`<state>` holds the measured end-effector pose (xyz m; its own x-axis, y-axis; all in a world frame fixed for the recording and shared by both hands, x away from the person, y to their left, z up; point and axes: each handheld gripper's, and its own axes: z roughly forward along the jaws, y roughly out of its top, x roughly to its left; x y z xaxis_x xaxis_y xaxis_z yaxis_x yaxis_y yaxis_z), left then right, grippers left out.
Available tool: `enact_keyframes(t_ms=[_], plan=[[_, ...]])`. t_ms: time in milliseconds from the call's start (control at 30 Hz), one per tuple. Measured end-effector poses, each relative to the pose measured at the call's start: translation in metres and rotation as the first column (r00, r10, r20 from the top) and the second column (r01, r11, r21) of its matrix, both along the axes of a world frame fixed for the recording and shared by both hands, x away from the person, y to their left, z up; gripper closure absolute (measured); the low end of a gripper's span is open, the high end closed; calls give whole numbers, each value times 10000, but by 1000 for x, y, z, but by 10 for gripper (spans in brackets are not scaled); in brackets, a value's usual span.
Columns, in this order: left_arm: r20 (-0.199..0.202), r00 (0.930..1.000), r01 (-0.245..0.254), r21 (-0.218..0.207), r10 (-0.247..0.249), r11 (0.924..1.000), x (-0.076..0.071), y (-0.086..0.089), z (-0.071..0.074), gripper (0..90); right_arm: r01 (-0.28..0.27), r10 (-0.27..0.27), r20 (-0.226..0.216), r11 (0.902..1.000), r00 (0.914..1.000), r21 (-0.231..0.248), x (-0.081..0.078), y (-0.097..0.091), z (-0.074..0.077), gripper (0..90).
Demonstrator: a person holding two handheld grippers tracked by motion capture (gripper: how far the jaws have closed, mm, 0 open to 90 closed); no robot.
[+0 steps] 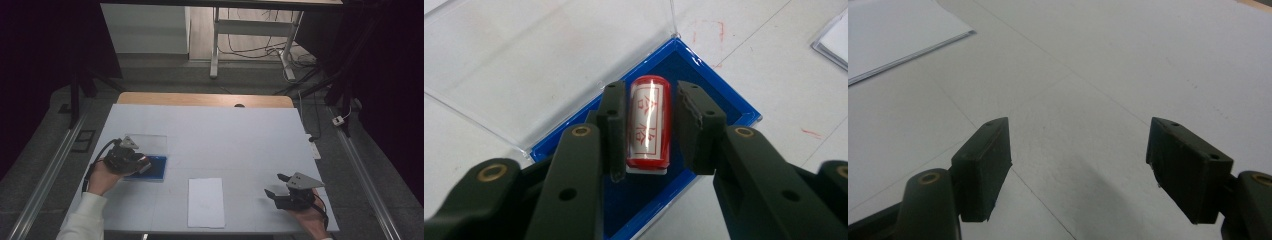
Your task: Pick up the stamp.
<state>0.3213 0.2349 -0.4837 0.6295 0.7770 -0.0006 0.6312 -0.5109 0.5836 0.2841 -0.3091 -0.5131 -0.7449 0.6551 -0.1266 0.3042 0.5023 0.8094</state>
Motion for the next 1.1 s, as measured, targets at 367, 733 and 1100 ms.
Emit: enact_keyframes(t_ms=[367,733,1100], plan=[[61,10000,52,41,-52,10000,-1,-1,0,702,-18,18,-62,10000,10000,-36,0,1,-1,257],[270,9996,109,-268,-102,9996,-4,0,6,704,-32,31,-50,10000,10000,-31,0,0,-2,261],[844,9964,147,-881,-72,9960,-12,3,24,704,5,-6,-42,10000,10000,-87,0,0,-1,265]])
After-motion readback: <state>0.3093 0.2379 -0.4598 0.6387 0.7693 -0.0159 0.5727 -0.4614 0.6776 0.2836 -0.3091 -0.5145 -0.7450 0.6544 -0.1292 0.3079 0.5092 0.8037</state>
